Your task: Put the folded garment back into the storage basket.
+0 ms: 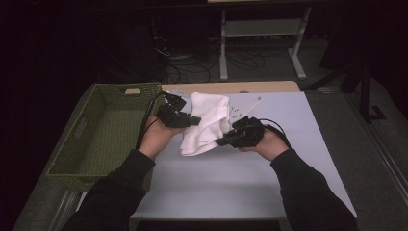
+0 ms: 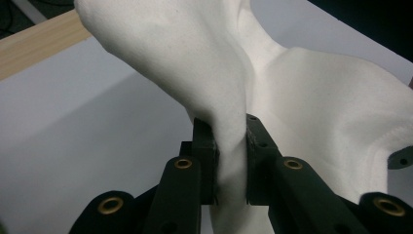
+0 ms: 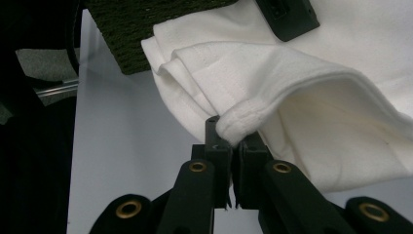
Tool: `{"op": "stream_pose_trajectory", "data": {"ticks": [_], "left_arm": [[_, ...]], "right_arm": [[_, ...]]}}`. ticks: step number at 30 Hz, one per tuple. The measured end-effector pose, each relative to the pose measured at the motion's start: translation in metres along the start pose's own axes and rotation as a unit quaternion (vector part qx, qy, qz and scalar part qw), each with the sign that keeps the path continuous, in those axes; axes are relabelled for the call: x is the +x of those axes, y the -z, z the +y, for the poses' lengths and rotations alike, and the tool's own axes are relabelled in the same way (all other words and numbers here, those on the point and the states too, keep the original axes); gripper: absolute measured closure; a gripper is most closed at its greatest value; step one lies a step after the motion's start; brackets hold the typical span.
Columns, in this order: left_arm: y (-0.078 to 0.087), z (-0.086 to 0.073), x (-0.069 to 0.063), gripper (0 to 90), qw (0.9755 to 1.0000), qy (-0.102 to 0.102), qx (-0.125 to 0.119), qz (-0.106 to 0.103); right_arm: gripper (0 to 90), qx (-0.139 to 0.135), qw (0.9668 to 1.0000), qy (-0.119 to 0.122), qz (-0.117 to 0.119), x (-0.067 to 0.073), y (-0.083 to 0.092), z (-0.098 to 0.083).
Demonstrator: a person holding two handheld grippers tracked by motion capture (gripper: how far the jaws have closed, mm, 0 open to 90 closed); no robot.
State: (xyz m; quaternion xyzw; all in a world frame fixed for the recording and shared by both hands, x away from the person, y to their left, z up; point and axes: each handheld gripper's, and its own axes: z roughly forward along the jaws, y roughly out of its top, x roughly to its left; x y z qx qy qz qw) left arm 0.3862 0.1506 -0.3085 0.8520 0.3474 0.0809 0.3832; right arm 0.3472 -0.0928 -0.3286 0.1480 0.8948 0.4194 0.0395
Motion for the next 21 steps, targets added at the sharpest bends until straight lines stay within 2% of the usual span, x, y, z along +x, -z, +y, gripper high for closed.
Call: {"op": "stream_pose_trajectory", "data": {"ticks": [14, 21], "left_arm": [[0.029, -0.01, 0.024, 78.6, 0.9997, 0.013, -0.017, 0.007], [0.044, -0.017, 0.035, 78.6, 0.9997, 0.011, -0.018, 0.01]], "right_arm": [[85.3, -0.012, 0.9998, 0.014, 0.013, -0.004, -0.019, 0.034], [85.3, -0.014, 0.9994, 0.026, 0.019, -0.003, -0.03, 0.055]]}}
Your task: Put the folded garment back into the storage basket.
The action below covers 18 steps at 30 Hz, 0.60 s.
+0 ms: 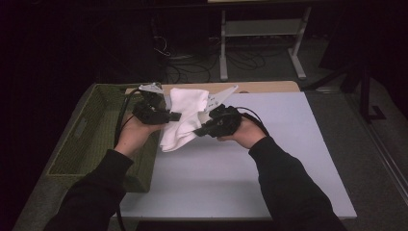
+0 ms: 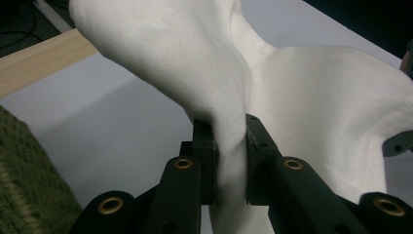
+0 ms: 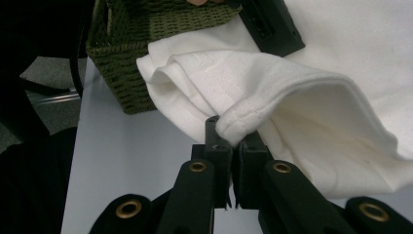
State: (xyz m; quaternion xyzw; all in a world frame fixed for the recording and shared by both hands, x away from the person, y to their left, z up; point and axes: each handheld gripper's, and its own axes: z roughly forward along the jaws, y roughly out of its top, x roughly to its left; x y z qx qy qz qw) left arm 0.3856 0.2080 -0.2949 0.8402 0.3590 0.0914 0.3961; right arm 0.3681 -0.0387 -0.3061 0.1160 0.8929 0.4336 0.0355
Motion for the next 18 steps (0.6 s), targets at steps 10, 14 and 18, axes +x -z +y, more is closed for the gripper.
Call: {"op": "stream_pose_trajectory", "data": {"ticks": [10, 14, 18], "left_arm": [[0.025, -0.003, 0.014, 78.6, 0.9998, 0.001, -0.012, 0.014], [0.033, -0.006, 0.019, 78.6, 0.9997, 0.003, -0.016, 0.019], [0.04, -0.008, 0.025, 78.6, 0.9995, 0.004, -0.017, 0.025]], "right_arm": [[85.4, -0.003, 0.9998, 0.016, 0.007, 0.001, -0.013, 0.026], [85.3, -0.004, 0.9998, 0.019, 0.01, 0.001, -0.019, 0.035], [85.4, -0.003, 0.9997, 0.021, 0.015, 0.001, -0.026, 0.042]]}}
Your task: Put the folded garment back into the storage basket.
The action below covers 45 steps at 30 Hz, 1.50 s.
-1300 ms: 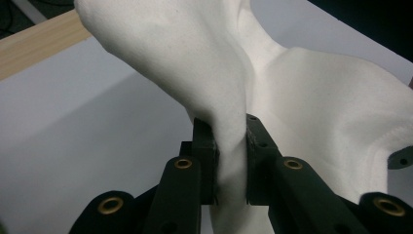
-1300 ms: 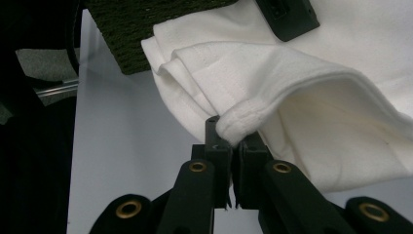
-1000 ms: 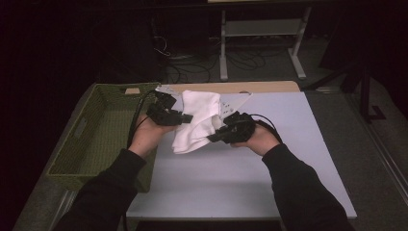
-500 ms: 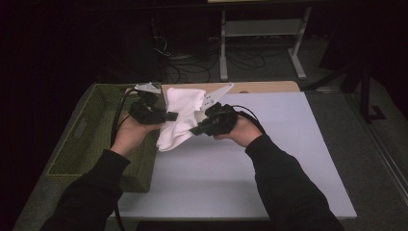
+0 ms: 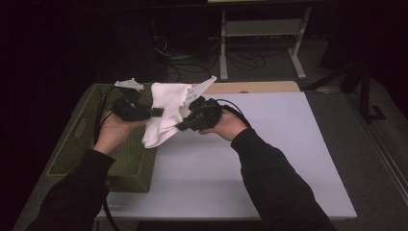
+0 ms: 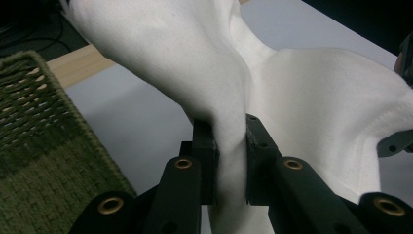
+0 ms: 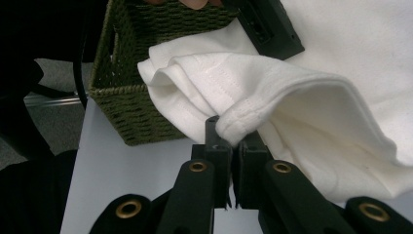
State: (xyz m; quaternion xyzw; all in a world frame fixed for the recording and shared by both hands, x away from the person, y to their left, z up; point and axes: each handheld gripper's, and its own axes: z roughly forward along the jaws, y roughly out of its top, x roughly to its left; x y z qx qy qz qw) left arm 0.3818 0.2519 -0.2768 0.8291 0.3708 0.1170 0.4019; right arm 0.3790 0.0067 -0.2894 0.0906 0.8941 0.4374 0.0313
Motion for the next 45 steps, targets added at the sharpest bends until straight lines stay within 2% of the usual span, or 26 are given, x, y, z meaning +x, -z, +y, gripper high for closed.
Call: {"op": "stream_pose_trajectory", "data": {"ticks": [25, 45], "left_arm": [[0.041, -0.027, 0.049, 78.6, 0.9991, 0.023, -0.015, 0.033], [0.059, -0.055, 0.081, 78.6, 0.9975, 0.04, -0.018, 0.056]], "right_arm": [[85.4, 0.003, 0.9996, 0.017, 0.021, -0.001, -0.057, 0.049], [85.3, 0.015, 0.9992, 0.016, 0.033, 0.001, -0.104, 0.065]]}}
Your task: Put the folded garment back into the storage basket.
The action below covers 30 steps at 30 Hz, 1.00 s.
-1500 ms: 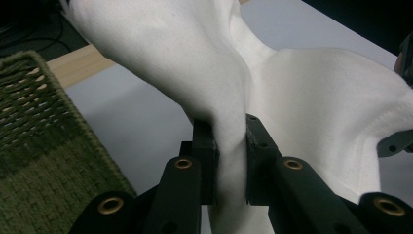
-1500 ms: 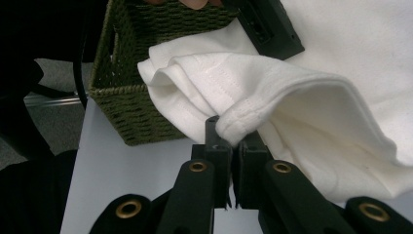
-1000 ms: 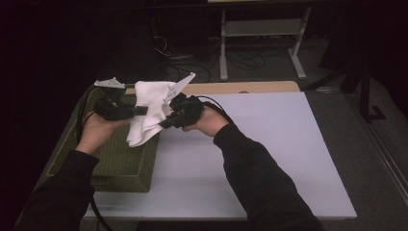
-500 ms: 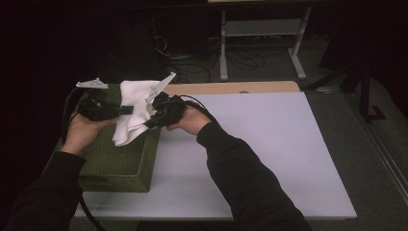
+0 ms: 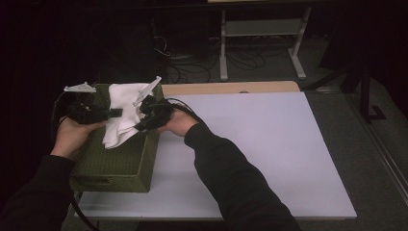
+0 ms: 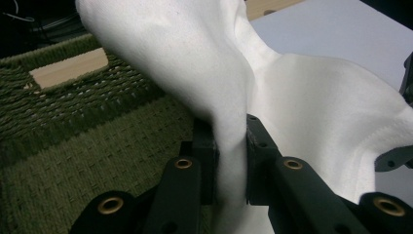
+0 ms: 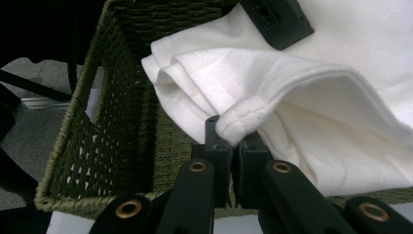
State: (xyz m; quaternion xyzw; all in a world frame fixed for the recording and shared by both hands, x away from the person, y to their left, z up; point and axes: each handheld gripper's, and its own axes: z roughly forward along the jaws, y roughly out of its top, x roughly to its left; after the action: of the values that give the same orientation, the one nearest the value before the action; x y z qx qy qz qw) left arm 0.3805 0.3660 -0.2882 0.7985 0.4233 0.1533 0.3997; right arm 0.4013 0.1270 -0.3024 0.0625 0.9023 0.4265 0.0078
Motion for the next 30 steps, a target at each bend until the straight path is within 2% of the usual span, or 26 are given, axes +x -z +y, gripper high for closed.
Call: {"op": "stream_pose_trajectory", "data": {"ticks": [12, 21, 30], "left_arm": [[0.001, -0.013, 0.012, 78.7, 0.9999, 0.009, 0.005, 0.009], [0.002, -0.019, 0.018, 78.8, 0.9998, 0.016, 0.01, 0.01], [-0.003, -0.027, 0.024, 78.9, 0.9995, 0.022, 0.022, 0.008]], "right_arm": [[85.2, 0.007, 1.0, -0.002, 0.005, 0.001, -0.021, 0.002], [84.6, 0.01, 0.9999, -0.006, 0.01, 0.001, -0.03, 0.001], [83.7, 0.02, 0.9996, -0.008, 0.016, 0.002, -0.042, -0.003]]}}
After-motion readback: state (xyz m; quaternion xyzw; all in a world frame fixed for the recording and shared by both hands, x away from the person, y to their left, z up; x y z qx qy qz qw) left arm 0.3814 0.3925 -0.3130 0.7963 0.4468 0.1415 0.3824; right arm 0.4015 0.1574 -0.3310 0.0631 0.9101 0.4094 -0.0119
